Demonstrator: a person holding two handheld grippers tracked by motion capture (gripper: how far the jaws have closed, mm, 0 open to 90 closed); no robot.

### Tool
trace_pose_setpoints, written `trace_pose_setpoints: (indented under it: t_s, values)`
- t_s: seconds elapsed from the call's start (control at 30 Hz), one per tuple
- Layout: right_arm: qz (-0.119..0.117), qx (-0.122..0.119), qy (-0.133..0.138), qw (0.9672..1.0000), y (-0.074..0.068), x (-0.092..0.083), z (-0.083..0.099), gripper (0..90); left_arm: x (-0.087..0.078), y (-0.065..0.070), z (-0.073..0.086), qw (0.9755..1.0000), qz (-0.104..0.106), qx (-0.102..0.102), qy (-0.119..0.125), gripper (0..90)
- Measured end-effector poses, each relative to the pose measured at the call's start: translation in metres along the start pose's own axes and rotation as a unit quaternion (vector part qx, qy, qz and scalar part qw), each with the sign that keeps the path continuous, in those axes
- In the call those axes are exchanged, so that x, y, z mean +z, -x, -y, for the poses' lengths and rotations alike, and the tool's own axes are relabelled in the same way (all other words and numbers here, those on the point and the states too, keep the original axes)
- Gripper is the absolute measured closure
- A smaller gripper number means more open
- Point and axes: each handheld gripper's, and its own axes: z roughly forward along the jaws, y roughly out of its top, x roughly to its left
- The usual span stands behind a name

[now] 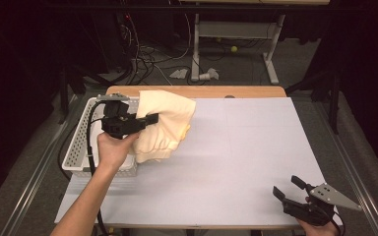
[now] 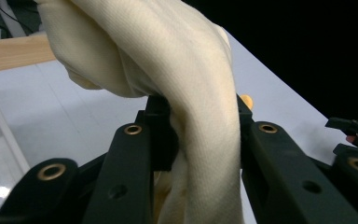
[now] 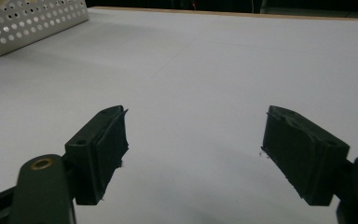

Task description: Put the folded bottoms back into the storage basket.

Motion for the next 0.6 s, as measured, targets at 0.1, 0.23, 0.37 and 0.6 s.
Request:
trace_pose_setpoints:
  t_s: [0.1, 0.23, 0.37, 0.6]
  values:
    - [0.001, 0.0, -0.001, 1.0, 0.0, 0.0, 0.0, 22.7, -0.004, -0.002, 0.0, 1.0, -0.001, -0.003, 0.003, 68.4]
    - [0.002, 0.001, 0.0, 1.0, 0.0, 0.0, 0.0, 22.6, -0.008, -0.002, 0.001, 1.0, -0.002, -0.002, 0.007, 68.5]
    - [0.002, 0.002, 0.0, 1.0, 0.0, 0.0, 0.0, 22.7, -0.014, -0.003, 0.002, 0.9999, -0.004, -0.003, 0.011, 68.4]
    - [0.002, 0.002, 0.001, 1.0, 0.0, 0.0, 0.0, 22.7, -0.026, -0.007, 0.003, 0.9997, -0.008, -0.009, 0.021, 68.5]
